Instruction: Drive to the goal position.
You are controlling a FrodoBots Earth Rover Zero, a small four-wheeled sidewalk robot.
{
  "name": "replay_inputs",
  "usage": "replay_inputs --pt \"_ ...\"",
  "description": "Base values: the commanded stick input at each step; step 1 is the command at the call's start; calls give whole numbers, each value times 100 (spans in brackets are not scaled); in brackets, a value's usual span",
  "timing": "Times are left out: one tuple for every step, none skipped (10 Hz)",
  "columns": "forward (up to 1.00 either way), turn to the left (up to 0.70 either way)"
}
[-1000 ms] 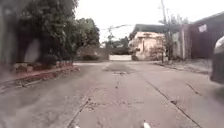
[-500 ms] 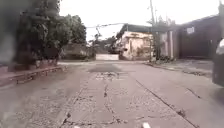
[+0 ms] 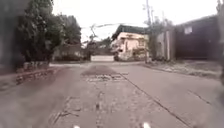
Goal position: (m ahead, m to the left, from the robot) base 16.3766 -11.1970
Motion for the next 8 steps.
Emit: replay_inputs --pt "85 1" --pt "85 1" --pt "85 1" --pt "85 1" --pt "85 -8" --pt "85 -28" --pt "85 -33" --pt "85 -33"
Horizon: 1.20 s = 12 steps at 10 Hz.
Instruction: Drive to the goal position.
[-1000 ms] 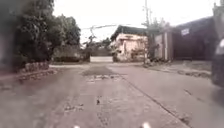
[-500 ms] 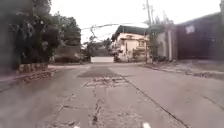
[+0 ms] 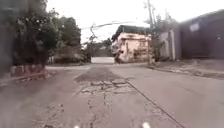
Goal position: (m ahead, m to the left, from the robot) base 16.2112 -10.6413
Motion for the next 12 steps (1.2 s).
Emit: replay_inputs --pt "85 -33" --pt "85 -33" --pt "85 -33" --pt "85 -33" --pt "85 -26" --pt "85 -9" --pt "85 1" --pt "85 1" --pt "85 1" --pt "85 1" --pt "85 1" --pt "85 1"
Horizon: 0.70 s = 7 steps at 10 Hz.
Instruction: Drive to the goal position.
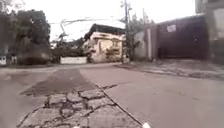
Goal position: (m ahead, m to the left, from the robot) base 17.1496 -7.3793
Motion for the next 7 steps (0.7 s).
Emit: replay_inputs --pt "85 1" --pt "85 1" --pt "85 1" --pt "85 1" --pt "85 1" --pt "85 1" --pt "85 1"
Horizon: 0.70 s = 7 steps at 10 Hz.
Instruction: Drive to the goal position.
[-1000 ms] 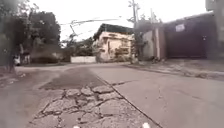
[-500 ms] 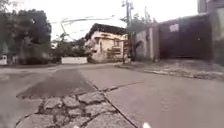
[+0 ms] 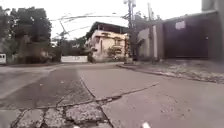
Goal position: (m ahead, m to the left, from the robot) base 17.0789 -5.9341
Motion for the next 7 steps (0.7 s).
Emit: replay_inputs --pt "85 1" --pt "85 1" --pt "85 1" --pt "85 1" --pt "85 1" --pt "85 1" --pt "85 1"
